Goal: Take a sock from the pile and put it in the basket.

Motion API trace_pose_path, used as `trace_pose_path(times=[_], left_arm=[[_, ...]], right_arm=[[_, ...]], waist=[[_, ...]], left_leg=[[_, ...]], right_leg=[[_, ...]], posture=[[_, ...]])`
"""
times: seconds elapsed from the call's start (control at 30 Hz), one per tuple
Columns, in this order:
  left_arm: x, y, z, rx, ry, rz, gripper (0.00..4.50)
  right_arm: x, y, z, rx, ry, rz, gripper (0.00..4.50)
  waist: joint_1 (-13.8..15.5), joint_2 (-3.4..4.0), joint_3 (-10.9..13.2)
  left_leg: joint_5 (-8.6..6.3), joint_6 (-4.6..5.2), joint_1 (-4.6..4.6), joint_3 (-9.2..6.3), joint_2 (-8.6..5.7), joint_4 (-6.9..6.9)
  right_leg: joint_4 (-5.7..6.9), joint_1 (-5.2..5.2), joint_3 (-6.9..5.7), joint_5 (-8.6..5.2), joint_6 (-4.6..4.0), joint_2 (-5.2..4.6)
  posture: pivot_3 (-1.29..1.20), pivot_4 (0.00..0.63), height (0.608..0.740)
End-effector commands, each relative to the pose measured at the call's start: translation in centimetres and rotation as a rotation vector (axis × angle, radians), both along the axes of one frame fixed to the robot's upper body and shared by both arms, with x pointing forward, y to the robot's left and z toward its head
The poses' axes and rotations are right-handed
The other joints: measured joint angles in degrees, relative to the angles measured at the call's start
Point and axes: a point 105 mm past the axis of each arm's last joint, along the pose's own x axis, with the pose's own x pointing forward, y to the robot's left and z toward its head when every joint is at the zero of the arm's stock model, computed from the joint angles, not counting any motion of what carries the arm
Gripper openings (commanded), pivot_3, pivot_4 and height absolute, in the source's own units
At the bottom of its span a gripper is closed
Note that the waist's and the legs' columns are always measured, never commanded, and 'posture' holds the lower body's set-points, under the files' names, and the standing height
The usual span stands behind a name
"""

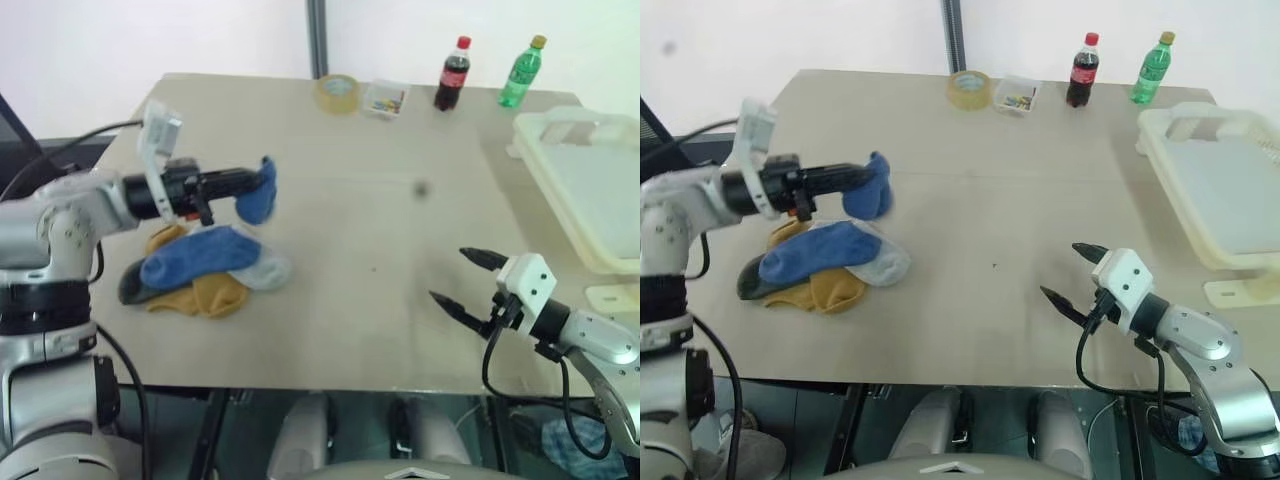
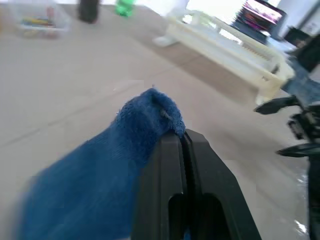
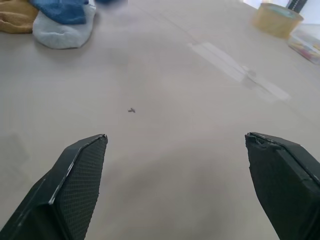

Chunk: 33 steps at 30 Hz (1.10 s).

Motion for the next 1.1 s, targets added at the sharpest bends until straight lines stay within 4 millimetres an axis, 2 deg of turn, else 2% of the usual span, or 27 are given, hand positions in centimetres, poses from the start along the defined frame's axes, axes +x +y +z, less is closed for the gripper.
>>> trace_pose_path(times=[0.03, 0.1, 0.17, 0.23, 0.27, 0.3, 0.33, 0.4, 0.43, 0.47, 0.53, 0.6, 0.63, 0.7, 0.8, 0.9, 0.93, 1.0, 1.1], left_arm=[[-1.1, -6.2, -2.2, 0.074, 0.082, -0.165, 0.05], [-1.5, -9.1, -4.8, 0.105, 0.185, -0.222, 0.05], [-1.7, -11.4, -7.7, 0.191, 0.19, -0.255, 0.05], [-2.0, -13.9, -9.9, 0.207, 0.224, -0.301, 0.05], [-1.7, -15.1, -10.8, 0.224, 0.212, -0.295, 0.63], [-1.5, -16.2, -11.4, 0.227, 0.196, -0.297, 0.98], [-1.5, -17.3, -11.1, 0.196, 0.188, -0.304, 1.34], [-1.2, -18.2, -10.0, 0.145, 0.16, -0.292, 2.32], [-1.1, -18.1, -9.1, 0.104, 0.15, -0.293, 2.76], [-0.9, -17.6, -8.3, 0.083, 0.127, -0.292, 2.76], [0.5, -15.4, -6.7, 0.063, 0.016, -0.232, 2.76], [1.7, -13.5, -6.5, 0.103, -0.066, -0.177, 2.76], [1.9, -12.8, -6.9, 0.128, -0.085, -0.168, 2.76], [2.6, -12.0, -9.3, 0.227, -0.112, -0.158, 2.76], [2.5, -11.6, -12.7, 0.329, -0.113, -0.198, 2.76], [2.4, -10.9, -14.8, 0.404, -0.112, -0.215, 2.76], [2.4, -10.5, -15.4, 0.432, -0.119, -0.208, 2.83], [2.2, -10.0, -16.3, 0.47, -0.135, -0.211, 2.28], [1.2, -10.1, -16.1, 0.416, -0.109, -0.227, 1.0]], right_arm=[[0.3, -0.6, 1.1, -0.008, -0.058, -0.033, 4.5], [0.3, -0.9, 1.2, -0.009, -0.064, -0.053, 4.5], [0.4, -1.2, 1.4, -0.006, -0.068, -0.076, 4.5], [0.3, -1.6, 1.5, -0.019, -0.07, -0.102, 4.5], [0.2, -1.9, 1.6, -0.022, -0.07, -0.116, 4.5], [0.2, -2.1, 1.6, -0.025, -0.071, -0.13, 4.5], [0.1, -2.2, 1.7, -0.03, -0.072, -0.145, 4.5], [0.0, -2.2, 1.7, -0.036, -0.07, -0.153, 4.5], [0.0, -2.2, 1.7, -0.027, -0.062, -0.16, 4.5], [-0.1, -2.2, 1.7, -0.013, -0.052, -0.168, 4.5], [-0.3, -1.8, 1.6, 0.015, -0.03, -0.177, 4.5], [-0.4, -1.2, 1.3, 0.033, 0.006, -0.169, 4.5], [-0.3, -1.0, 0.9, 0.032, 0.037, -0.167, 4.5], [-0.5, 0.1, -0.7, 0.017, 0.122, -0.121, 4.5], [-1.1, 1.9, -2.9, -0.008, 0.222, -0.042, 4.5], [-0.7, 2.0, -5.0, -0.044, 0.281, -0.045, 4.5], [-0.5, 1.9, -5.6, -0.074, 0.286, -0.045, 3.95], [-0.3, 1.6, -6.5, -0.122, 0.289, -0.041, 3.19], [0.2, 1.3, -6.7, -0.169, 0.264, -0.025, 1.7]], waist=[[0.02, -0.02, 0.01], [-0.23, -0.03, 0.02], [-0.75, -0.04, 0.04], [-1.24, -0.03, 0.04], [-1.27, -0.02, 0.04], [-1.28, -0.02, 0.04], [-1.32, -0.03, 0.05], [-1.68, -0.03, 0.09], [-1.8, -0.02, 0.09], [-1.87, -0.01, 0.09], [-1.91, 0.0, 0.09], [-1.88, 0.01, 0.09], [-1.9, 0.02, 0.1], [-0.95, 0.03, 0.1], [-0.93, 0.03, 0.09], [-1.26, -0.03, 0.13], [-1.26, -0.04, 0.12], [-1.39, 0.0, 0.1], [-1.55, 0.01, 0.07]], left_leg=[[-0.01, 0.02, -0.01, 0.01, -0.01, 0.05], [0.0, 0.0, -0.02, 0.05, -0.01, 0.1], [0.01, -0.02, -0.02, 0.05, 0.0, 0.1], [0.02, -0.03, -0.02, 0.04, 0.0, 0.1], [0.02, -0.03, -0.01, 0.0, 0.03, 0.1], [0.0, 0.01, 0.0, -0.02, 0.05, 0.09], [-0.06, 0.1, 0.0, -0.05, 0.05, 0.09], [-0.07, 0.12, 0.0, -0.03, 0.07, 0.1], [-0.07, 0.12, 0.02, 0.04, 0.1, 0.1], [-0.07, 0.12, 0.04, 0.05, 0.12, 0.1], [-0.07, 0.12, 0.04, 0.05, 0.16, 0.1], [-0.07, 0.12, 0.05, 0.03, 0.19, 0.1], [-0.07, 0.12, 0.06, 0.02, 0.21, 0.1], [-0.07, 0.12, 0.06, 0.04, 0.22, 0.1], [-0.13, 0.22, -0.04, 0.11, 0.0, 0.14], [-0.14, 0.25, -0.14, 0.12, -0.01, 0.18], [-0.14, 0.24, -0.2, 0.07, 0.03, 0.22], [-0.14, 0.25, -0.2, 0.04, 0.03, 0.27], [-0.15, 0.26, -0.03, 0.03, 0.09, 0.27]], right_leg=[[-0.01, 0.02, 0.01, 0.0, 0.01, 0.0], [0.0, 0.03, 0.08, 0.01, 0.12, 0.02], [0.02, -0.01, 0.12, 0.02, 0.22, 0.1], [0.02, -0.02, 0.14, 0.12, 0.34, 0.28], [0.03, -0.02, 0.13, 0.13, 0.3, 0.35], [0.03, -0.02, 0.12, 0.13, 0.29, 0.38], [0.04, -0.02, 0.1, 0.12, 0.29, 0.39], [0.04, -0.04, 0.12, 0.12, 0.3, 0.41], [0.05, -0.1, 0.22, 0.1, 0.31, 0.42], [0.06, -0.11, 0.25, 0.1, 0.31, 0.44], [0.11, -0.16, 0.26, 0.06, 0.25, 0.47], [0.12, -0.16, 0.25, 0.01, 0.15, 0.5], [0.17, -0.17, 0.24, 0.0, 0.12, 0.5], [0.19, -0.19, 0.25, 0.04, 0.04, 0.5], [0.03, -0.1, 0.23, 0.11, -0.06, 0.1], [0.02, -0.17, 0.24, 0.11, -0.04, 0.12], [0.03, -0.19, 0.2, 0.11, -0.04, 0.14], [0.04, -0.18, 0.14, 0.11, -0.04, 0.14], [0.06, -0.04, 0.14, 0.01, 0.12, 0.16]], posture=[[0.0, 0.15, 0.74], [0.0, 0.15, 0.74], [0.0, 0.15, 0.74], [0.0, 0.15, 0.74], [0.0, 0.15, 0.74], [0.0, 0.15, 0.74], [0.0, 0.15, 0.74], [0.0, 0.15, 0.74], [0.0, 0.15, 0.74], [0.0, 0.15, 0.74], [0.0, 0.15, 0.74], [0.0, 0.15, 0.74], [0.0, 0.15, 0.74], [0.0, 0.15, 0.74], [0.0, 0.15, 0.74], [0.0, 0.15, 0.74], [0.0, 0.15, 0.74], [0.0, 0.15, 0.74], [0.0, 0.15, 0.74]])
